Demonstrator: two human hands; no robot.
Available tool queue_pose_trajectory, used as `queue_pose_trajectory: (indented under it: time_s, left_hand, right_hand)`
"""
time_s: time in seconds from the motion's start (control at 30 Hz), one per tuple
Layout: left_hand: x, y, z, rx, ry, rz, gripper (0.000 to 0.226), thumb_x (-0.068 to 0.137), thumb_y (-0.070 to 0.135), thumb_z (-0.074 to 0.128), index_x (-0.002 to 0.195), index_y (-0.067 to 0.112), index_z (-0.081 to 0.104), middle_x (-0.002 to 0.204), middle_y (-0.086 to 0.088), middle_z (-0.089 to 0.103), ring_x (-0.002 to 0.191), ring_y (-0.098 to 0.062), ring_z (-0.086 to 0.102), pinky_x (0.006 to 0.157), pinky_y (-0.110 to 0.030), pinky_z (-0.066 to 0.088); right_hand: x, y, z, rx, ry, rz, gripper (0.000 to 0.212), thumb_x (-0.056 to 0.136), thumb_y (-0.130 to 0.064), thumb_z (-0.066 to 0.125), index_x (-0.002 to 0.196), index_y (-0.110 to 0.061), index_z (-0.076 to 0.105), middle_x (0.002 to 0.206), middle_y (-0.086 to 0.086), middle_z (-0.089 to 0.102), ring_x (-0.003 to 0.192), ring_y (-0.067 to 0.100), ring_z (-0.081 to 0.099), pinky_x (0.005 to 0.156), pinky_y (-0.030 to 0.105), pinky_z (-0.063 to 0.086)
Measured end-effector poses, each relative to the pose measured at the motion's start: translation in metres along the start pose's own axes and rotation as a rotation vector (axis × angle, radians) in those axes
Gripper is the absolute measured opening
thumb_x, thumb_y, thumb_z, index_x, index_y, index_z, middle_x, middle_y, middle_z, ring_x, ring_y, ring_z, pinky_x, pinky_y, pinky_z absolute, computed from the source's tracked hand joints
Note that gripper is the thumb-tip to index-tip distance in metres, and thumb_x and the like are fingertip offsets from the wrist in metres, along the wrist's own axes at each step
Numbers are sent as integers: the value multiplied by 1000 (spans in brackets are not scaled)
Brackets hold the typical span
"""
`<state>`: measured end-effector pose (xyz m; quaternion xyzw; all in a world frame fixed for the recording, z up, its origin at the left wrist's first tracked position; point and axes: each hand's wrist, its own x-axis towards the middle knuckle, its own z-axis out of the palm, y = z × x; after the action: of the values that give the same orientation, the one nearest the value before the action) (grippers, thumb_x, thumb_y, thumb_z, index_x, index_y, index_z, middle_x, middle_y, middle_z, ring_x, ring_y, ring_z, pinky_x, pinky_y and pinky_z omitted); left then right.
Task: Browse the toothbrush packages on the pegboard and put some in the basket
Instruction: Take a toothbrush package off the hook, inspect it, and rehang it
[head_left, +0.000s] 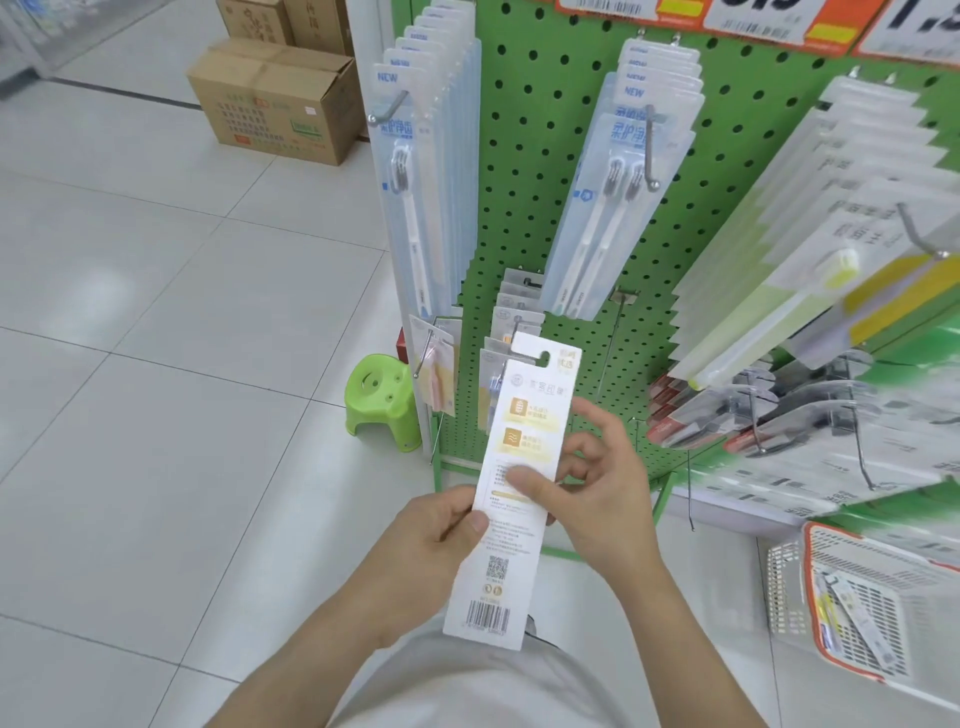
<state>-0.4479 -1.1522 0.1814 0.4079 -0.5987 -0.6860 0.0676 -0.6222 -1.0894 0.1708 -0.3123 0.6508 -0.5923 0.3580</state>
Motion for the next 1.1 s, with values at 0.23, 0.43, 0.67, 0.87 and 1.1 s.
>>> queue_pose_trajectory:
  time_s: [0.23,0.43,0.67,0.87,1.1]
  left_hand:
    - [-5,1,1,59,-91,21,29,108,11,41,121,21,65,112,6,76,106,-15,71,97,-45,55]
    - [-5,-1,-1,115,-134,21,24,104,10,50,120,22,64,110,9,76,102,-11,72,92,-36,58]
    - [31,31,-7,-29,302,278,23,99,18,62,115,34,59,102,6,75,81,-13,75,70,-28,59]
    - [43,25,-8,68,306,317,7,100,22,61,104,26,64,100,0,74,76,-26,73,65,-44,58]
    - [41,30,-19,-64,87,265,21,94,4,66,113,12,60,115,-5,73,74,-27,76,53,-34,57]
  right_hand:
    - [18,-19,-2,-135,78,-49,39,72,-24,90,102,-27,66,77,-3,77,59,14,63,52,25,47]
    - [19,-14,4,-194,68,-40,21,85,-43,75,86,-22,73,48,-10,54,44,6,44,45,22,34]
    - [15,1,14,-201,-74,-82,34,89,-59,62,98,-28,71,60,17,53,51,22,45,49,47,42]
    - [7,8,7,-51,-242,-32,29,89,-32,74,117,-31,67,87,24,68,74,46,63,61,49,51]
    - [-7,12,3,76,-260,18,45,89,-7,76,131,-19,62,110,18,73,99,50,66,85,69,53]
